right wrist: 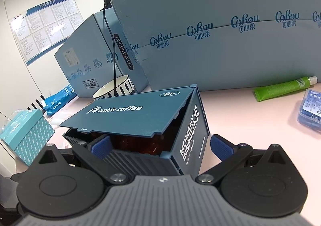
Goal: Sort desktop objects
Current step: 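Withdraw both open tools up and away from the dark blue box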
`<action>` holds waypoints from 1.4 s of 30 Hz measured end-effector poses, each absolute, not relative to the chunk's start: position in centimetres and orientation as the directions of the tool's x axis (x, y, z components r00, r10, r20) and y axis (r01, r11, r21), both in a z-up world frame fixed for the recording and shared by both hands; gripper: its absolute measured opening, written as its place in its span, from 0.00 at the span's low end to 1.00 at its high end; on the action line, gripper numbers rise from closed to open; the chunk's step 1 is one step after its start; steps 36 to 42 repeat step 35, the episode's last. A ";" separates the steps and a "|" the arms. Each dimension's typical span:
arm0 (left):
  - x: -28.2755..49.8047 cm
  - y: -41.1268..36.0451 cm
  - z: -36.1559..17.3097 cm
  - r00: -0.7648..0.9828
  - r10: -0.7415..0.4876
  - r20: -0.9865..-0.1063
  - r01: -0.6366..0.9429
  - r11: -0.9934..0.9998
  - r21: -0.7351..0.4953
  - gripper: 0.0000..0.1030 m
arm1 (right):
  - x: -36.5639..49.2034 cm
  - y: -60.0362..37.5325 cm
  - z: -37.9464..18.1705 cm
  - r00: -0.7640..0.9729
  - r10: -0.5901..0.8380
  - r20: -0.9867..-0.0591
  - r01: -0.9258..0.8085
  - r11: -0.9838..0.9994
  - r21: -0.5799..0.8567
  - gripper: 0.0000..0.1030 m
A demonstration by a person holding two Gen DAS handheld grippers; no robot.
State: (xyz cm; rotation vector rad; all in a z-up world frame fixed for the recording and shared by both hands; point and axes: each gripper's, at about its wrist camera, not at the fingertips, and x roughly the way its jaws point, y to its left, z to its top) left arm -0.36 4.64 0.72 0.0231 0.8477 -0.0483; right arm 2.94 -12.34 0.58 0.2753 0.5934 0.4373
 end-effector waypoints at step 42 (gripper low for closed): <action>0.2 3.1 1.3 0.601 -0.009 -0.799 0.009 1.000 -0.004 1.00 | -0.6 -19.7 0.1 0.832 0.269 -0.486 -0.113 0.939 0.326 1.00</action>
